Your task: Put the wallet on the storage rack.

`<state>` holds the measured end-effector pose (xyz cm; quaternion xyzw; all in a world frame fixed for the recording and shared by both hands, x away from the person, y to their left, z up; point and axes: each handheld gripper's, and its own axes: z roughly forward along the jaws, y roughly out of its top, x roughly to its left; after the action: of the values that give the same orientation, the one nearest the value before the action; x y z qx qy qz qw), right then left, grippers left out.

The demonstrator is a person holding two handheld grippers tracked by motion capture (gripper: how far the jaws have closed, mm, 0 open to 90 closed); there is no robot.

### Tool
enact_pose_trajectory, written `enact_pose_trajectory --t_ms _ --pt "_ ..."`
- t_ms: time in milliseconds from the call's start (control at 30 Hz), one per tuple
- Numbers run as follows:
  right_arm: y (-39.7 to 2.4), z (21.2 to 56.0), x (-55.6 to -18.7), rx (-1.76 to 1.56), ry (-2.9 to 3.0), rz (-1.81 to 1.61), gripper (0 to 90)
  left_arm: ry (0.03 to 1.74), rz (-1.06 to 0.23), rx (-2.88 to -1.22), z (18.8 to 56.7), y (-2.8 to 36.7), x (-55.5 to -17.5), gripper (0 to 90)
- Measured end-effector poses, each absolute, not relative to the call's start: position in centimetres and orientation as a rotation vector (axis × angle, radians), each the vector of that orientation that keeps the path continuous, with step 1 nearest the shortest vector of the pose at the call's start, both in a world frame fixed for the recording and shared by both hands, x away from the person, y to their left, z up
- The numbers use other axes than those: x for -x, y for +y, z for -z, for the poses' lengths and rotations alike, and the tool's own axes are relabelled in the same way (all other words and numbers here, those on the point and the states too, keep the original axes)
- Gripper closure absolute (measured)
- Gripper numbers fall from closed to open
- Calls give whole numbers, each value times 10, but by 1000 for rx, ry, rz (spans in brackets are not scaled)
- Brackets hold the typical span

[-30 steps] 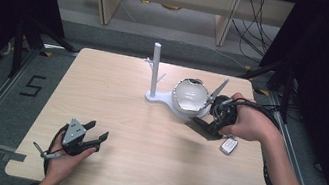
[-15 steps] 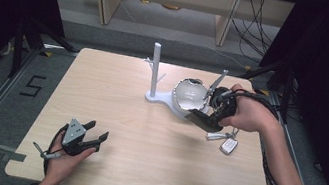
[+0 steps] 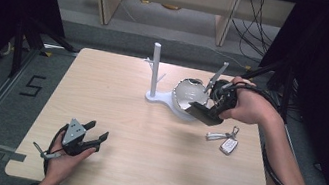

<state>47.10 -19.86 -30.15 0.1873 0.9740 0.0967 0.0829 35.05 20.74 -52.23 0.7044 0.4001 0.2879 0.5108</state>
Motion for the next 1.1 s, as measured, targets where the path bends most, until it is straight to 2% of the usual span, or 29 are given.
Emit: enact_pose_trajectory --t_ms 600,1100 --pt "-191 293 -493 -538 2856 -315 819 964 -694 -1695 522 207 -350 348" --pt "-179 300 -515 -523 2836 -352 818 956 -690 -1688 523 207 -351 347"
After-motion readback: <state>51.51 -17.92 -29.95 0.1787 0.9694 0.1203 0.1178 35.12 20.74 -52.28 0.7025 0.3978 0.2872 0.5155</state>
